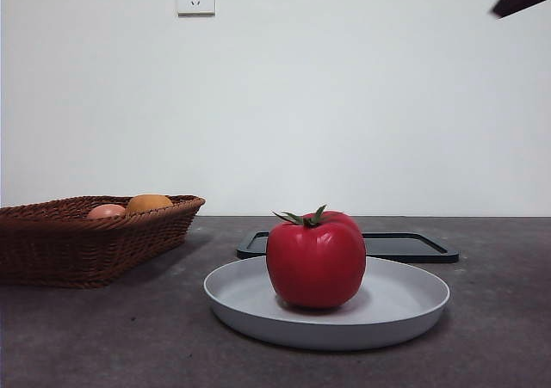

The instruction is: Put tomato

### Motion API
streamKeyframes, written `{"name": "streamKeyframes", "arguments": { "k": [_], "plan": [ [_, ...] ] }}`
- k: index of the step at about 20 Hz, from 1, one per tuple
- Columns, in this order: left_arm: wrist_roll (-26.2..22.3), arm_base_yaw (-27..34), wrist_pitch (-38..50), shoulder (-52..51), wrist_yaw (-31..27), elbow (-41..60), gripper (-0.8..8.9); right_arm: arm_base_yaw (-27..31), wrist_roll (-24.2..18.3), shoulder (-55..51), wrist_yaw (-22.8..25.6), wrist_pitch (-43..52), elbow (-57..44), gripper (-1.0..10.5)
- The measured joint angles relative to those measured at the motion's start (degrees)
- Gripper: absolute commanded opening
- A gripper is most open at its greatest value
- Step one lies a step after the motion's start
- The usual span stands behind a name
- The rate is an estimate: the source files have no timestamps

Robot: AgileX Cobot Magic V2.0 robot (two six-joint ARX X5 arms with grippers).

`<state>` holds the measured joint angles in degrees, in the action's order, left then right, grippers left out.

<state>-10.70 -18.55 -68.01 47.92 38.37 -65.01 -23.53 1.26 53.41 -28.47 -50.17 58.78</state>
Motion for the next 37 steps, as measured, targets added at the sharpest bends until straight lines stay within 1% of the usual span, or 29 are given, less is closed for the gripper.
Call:
{"name": "streamKeyframes", "arguments": {
  "k": [2, 3, 4, 7, 10, 12, 13, 15, 17, 19, 21, 25, 32, 34, 35, 37],
  "plan": [
    [0.0, 0.0, 0.0, 0.0, 0.0, 0.0, 4.97, -2.2, 0.0, 3.6, 0.1, 3.2, 0.0, 4.1],
    [0.0, 0.0, 0.0, 0.0, 0.0, 0.0, 4.97, -3.2, -0.1, 5.7, 0.3, 4.9, 0.0, 4.3],
    [0.0, 0.0, 0.0, 0.0, 0.0, 0.0, 4.97, -4.2, -0.4, 7.9, 1.2, 6.4, 0.0, 4.6],
    [0.0, 0.0, 0.0, 0.0, 0.0, 0.0, 4.97, -7.0, -1.2, 14.6, 4.5, 9.9, 0.0, 4.6],
    [0.0, 0.0, 0.0, 0.0, 0.0, 0.0, 4.97, -8.8, -1.6, 20.5, 5.0, 12.5, 0.0, 4.6],
    [0.0, 0.0, 0.0, 0.0, 0.0, 0.0, 4.97, -10.1, -2.0, 24.1, 7.6, 14.3, 0.0, 5.0],
    [0.0, 0.0, 0.0, 0.0, 0.0, 0.0, 4.97, -10.8, -2.1, 25.9, 9.0, 15.3, 0.0, 5.0],
    [0.0, 0.0, 0.0, 0.0, 0.0, 0.0, 4.97, -11.7, -2.5, 28.6, 9.4, 17.4, 0.0, 5.0],
    [0.0, 0.0, 0.0, 0.0, 0.0, 0.0, 4.97, -12.5, -2.6, 30.6, 10.6, 19.2, 0.0, 5.1],
    [0.0, 0.0, 0.0, 0.0, 0.0, 0.0, 4.97, -13.6, -2.6, 32.3, 12.9, 20.7, 0.0, 5.5],
    [0.0, 0.0, 0.0, 0.0, 0.0, 0.0, 4.96, -14.4, -2.8, 33.6, 15.0, 21.6, 0.0, 5.5],
    [0.0, 0.0, 0.0, 0.0, 0.0, 0.0, 4.96, -15.0, -2.8, 36.3, 16.8, 23.5, 0.0, 5.5],
    [0.0, 0.0, 0.1, 0.0, 0.0, 0.0, 4.96, -15.5, -2.8, 40.8, 16.9, 24.7, 0.0, 5.5],
    [0.0, 0.0, 0.1, 0.0, 0.0, 0.0, 4.96, -15.7, -2.8, 41.9, 16.7, 24.6, 0.0, 5.4],
    [0.0, 0.0, 0.1, 0.0, 0.0, 0.0, 4.96, -15.8, -2.8, 42.0, 16.8, 24.6, 0.0, 5.1],
    [0.0, 0.0, 0.1, 0.0, 0.0, 0.0, 4.96, -15.9, -2.8, 42.0, 17.2, 24.6, 0.0, 3.5]
  ]
}}
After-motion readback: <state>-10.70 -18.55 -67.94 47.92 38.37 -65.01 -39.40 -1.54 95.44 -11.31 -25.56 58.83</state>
